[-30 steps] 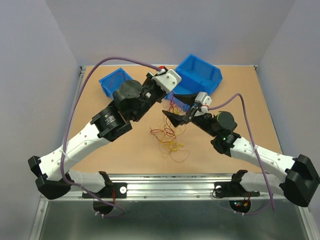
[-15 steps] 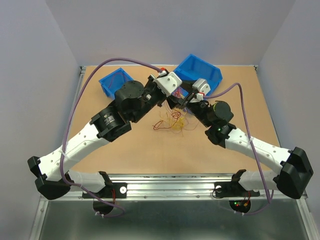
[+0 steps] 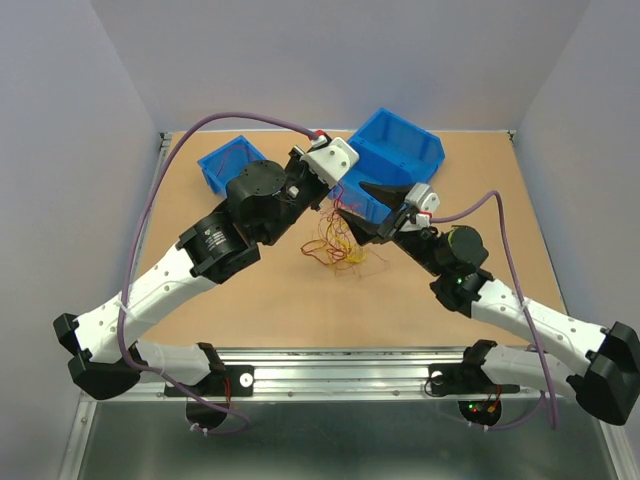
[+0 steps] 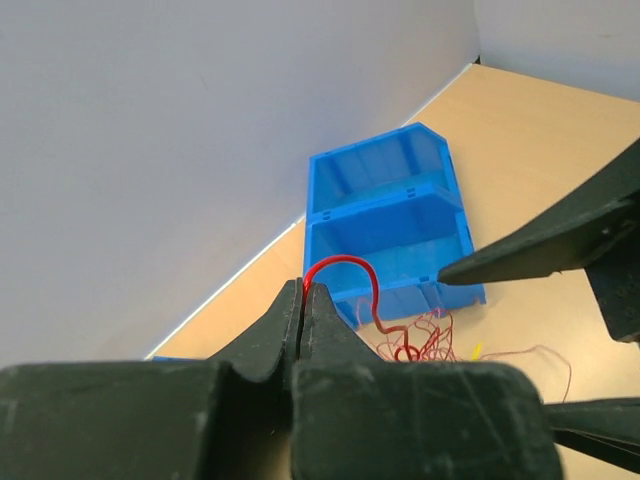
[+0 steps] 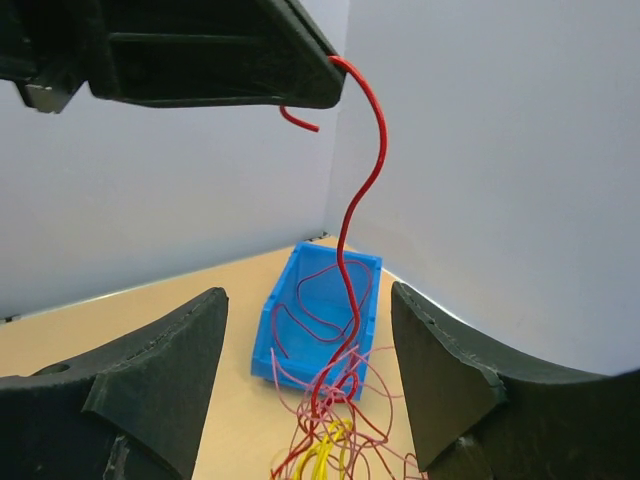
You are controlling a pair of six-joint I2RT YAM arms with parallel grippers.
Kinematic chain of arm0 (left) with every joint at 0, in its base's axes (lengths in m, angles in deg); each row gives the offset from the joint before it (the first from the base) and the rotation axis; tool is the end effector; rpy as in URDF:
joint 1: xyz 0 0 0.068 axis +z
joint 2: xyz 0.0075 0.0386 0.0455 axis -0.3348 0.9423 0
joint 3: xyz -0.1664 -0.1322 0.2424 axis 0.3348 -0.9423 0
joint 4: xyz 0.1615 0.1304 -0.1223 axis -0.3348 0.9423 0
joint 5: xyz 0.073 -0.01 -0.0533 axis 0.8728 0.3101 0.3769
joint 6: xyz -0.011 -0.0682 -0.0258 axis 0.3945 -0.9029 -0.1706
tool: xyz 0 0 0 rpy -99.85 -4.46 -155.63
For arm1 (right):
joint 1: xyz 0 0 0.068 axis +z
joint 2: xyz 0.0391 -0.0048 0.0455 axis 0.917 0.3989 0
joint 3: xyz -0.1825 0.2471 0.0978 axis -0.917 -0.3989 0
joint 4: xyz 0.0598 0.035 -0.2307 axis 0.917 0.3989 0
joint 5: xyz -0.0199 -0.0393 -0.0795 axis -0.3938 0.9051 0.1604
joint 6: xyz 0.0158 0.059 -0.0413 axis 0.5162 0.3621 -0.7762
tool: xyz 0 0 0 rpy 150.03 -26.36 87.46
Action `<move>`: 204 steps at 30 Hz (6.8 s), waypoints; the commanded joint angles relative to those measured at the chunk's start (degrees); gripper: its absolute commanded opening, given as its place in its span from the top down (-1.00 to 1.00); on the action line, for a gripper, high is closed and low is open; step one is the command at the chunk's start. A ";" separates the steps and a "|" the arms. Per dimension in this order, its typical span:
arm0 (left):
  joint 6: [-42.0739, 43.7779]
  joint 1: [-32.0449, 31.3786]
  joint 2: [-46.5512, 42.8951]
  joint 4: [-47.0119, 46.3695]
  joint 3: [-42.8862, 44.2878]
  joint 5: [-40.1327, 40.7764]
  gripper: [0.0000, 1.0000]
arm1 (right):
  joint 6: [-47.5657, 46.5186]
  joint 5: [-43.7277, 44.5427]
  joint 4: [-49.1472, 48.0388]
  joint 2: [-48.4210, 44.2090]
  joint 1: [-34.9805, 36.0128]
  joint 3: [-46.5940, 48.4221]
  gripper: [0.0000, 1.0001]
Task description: Untangle the cables
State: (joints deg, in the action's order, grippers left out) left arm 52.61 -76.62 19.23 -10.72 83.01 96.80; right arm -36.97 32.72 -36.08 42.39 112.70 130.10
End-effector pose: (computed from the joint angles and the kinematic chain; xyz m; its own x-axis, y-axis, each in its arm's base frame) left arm 0.1450 -0.1899 0.5457 0.3328 0.2444 -0.9108 0.5493 0.7348 0.3979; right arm 0.1467 0.1614 0.4263 0.3796 0.2221 -0.8981 -0.7377 0.6585 -0.1490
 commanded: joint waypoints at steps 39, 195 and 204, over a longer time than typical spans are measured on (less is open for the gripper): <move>19.03 -0.42 6.56 -25.36 40.73 9.92 1.00 | 15.54 -3.27 -32.55 37.13 0.37 -11.53 0.31; -28.41 27.62 -7.95 -50.87 -33.11 -68.75 -0.98 | 9.23 -9.25 12.85 24.24 0.36 49.10 0.99; -31.57 24.71 0.57 -53.76 -29.42 -51.17 -0.98 | 12.12 -11.97 9.60 24.59 0.37 48.65 0.99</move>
State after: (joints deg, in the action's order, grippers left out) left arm 23.68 -51.53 17.11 -59.90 50.25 37.98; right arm -27.18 22.74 -21.98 66.91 112.70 178.84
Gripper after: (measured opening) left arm 0.986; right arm 0.033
